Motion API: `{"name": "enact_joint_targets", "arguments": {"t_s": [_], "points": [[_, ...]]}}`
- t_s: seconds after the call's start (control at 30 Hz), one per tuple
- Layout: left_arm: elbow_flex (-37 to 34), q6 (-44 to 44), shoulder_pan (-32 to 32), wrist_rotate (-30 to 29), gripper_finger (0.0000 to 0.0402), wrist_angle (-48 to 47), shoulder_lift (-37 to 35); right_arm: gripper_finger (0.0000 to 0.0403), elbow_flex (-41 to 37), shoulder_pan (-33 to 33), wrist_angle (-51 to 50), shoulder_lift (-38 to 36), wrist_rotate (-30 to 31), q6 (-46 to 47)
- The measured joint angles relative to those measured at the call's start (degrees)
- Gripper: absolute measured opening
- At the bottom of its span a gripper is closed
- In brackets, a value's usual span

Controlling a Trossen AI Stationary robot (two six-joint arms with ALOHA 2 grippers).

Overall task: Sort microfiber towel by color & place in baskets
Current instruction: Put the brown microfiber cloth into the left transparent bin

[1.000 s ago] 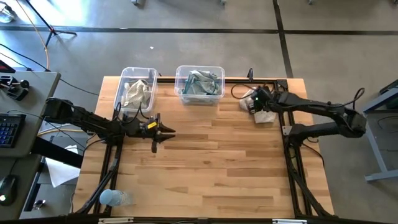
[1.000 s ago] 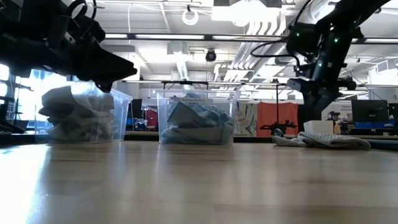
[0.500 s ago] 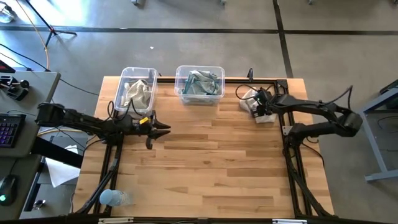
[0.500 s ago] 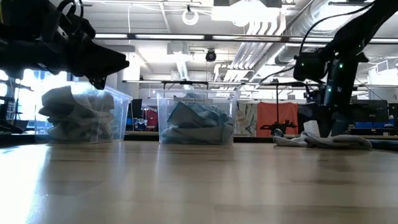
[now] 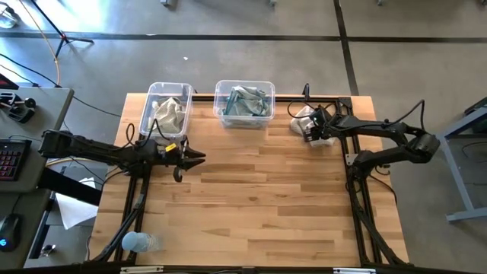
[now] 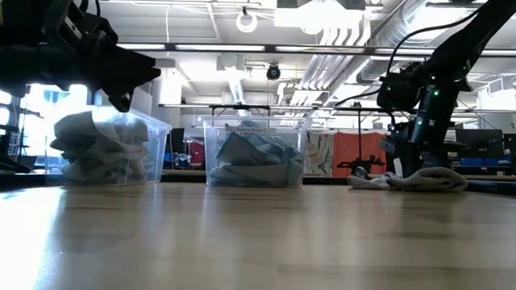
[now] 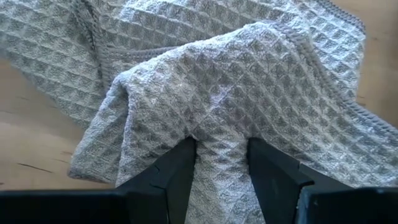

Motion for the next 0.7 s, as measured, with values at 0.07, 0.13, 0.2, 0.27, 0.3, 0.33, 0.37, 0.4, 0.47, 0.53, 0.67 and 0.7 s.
{"name": "enact_joint_targets", "arguments": {"t_s": [0.07, 0.13, 0.2, 0.27, 0.3, 0.33, 0.37, 0.4, 0.47, 0.53, 0.67, 0.7], "points": [[0.0, 0.0, 0.0, 0.0, 0.0085, -2.0, -2.5, 0.0152, 0.0, 0.0, 0.1, 0.0, -0.3, 0.0], [0.0, 0.1, 0.0, 0.0, 0.0085, -4.6, -5.3, 0.0152, 0.0, 0.0, 0.1, 0.1, -0.3, -0.1], [0.0, 0.5, 0.0, 0.0, 0.0085, -7.7, -8.3, 0.0152, -0.1, 0.0, 0.3, 0.1, -0.4, -0.1], [0.0, 0.5, 0.0, -0.1, 0.0085, -11.1, -11.3, 0.0152, -0.1, 0.0, 0.5, 0.1, -0.6, -0.1], [0.0, 0.5, 0.0, -0.1, 0.0085, -12.9, -12.9, 0.0152, -0.1, 0.0, 1.0, 0.1, -1.0, -0.3], [0.0, 0.4, 0.0, -0.2, 0.0085, -14.9, -14.3, 0.0152, -0.1, 0.0, 1.4, 0.2, -1.4, -0.5], [0.0, 0.0, 0.0, -0.2, 0.0085, -16.8, -15.8, 0.0152, -0.1, 0.0, 1.6, 0.2, -1.6, -0.5], [0.0, 0.0, 0.0, -0.3, 0.0085, -18.7, -17.2, 0.0152, -0.2, 0.0, 1.8, 0.2, -1.7, -0.6], [0.0, -0.2, 0.0, -0.9, 0.0085, -22.3, -19.8, 0.0152, -0.2, 0.0, 2.3, 0.2, -1.9, -0.7], [0.0, -0.4, 0.0, -2.2, 0.0085, -25.4, -22.2, 0.0152, -0.3, 0.1, 2.8, 0.3, -2.1, -0.9], [0.0, 0.6, 0.0, -3.4, 0.0085, -30.1, -26.1, 0.0151, -0.3, 0.1, 2.8, 0.3, -2.2, -0.7], [0.0, 0.9, 0.0, -3.3, 0.0085, -31.0, -27.0, 0.0151, -0.3, 0.1, 2.8, 0.3, -2.4, -0.7]]}}
